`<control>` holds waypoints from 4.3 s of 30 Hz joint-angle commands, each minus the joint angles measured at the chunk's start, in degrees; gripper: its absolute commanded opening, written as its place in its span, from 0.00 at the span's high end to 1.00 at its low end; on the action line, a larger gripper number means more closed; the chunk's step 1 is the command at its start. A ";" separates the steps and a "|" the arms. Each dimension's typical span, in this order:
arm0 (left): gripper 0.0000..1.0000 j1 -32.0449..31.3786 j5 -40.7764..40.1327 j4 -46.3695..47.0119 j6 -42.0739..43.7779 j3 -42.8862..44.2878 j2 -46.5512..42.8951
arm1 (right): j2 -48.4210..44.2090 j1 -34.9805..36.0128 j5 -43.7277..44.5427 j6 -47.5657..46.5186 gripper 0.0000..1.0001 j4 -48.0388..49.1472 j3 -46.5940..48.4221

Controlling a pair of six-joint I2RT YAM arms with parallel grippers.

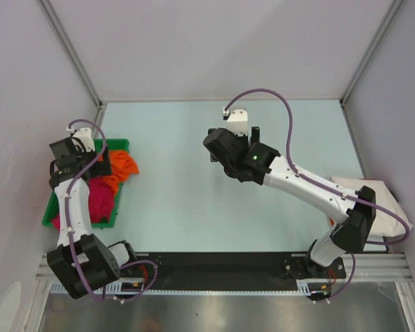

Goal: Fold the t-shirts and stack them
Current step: Grab crumpled tshirt from bin with the left arm, then move the tshirt to the center of the board, then flatten out the tshirt

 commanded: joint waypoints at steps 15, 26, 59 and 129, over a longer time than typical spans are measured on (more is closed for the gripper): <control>0.41 -0.27 4.99 0.29 -6.32 4.73 3.71 | -0.72 0.20 -0.43 -0.65 0.00 0.50 0.36; 0.84 -0.27 4.11 0.90 -7.90 4.74 6.01 | -0.28 0.12 -0.17 -0.22 0.00 -0.20 -0.08; 1.00 -35.86 1.29 -23.80 -5.71 77.70 17.87 | -10.12 -0.41 0.80 -1.10 0.00 3.23 -5.35; 0.09 -32.53 -3.36 -4.64 -10.28 12.21 1.52 | 7.63 -6.74 -23.29 0.05 0.43 23.52 -20.56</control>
